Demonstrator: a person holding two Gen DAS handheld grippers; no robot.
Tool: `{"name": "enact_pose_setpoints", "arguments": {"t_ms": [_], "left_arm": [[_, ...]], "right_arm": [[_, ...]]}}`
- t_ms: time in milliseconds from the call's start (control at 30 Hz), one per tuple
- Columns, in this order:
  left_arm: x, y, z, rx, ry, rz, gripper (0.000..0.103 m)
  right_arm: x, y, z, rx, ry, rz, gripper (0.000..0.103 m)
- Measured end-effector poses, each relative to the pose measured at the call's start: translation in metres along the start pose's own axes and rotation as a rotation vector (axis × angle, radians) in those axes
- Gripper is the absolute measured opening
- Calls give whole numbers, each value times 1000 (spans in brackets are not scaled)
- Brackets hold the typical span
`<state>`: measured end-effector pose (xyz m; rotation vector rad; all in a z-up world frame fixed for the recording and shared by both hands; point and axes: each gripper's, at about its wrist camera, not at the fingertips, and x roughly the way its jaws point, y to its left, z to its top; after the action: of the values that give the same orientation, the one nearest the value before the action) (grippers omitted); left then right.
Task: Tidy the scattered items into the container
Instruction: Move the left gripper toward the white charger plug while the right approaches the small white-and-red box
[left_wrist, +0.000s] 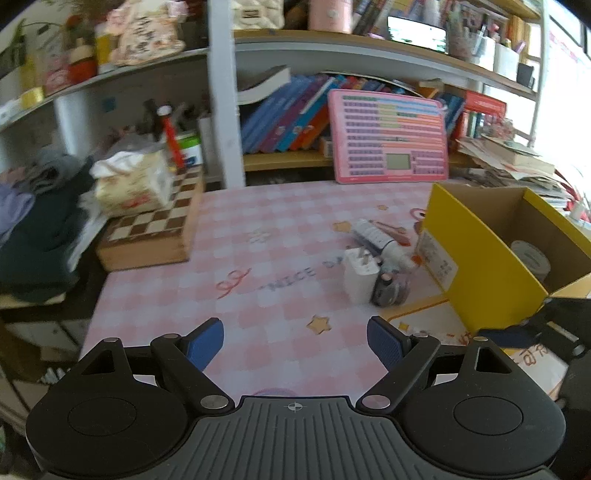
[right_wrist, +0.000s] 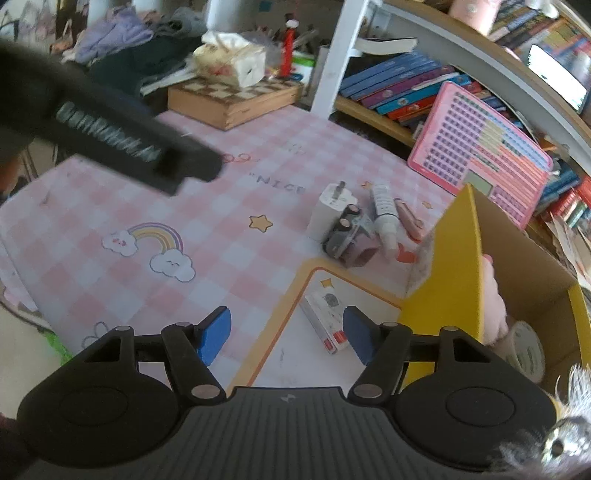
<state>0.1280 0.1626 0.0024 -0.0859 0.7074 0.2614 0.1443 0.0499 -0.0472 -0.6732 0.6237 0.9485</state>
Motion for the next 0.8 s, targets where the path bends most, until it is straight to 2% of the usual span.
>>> {"name": "enact_pose_setpoints", "arguments": {"t_ms": [433,633,800], "left_arm": [[57,-18,30,50,52,-107,86],[85,-24,37,54,82,-140,86],[110,-29,46,26,93,-163,75]], "right_arm": [[49,0,10,-6,64,29,63],[59,-6,8,10,89,34,57],[65,-14,8,30,99,16,55]]}}
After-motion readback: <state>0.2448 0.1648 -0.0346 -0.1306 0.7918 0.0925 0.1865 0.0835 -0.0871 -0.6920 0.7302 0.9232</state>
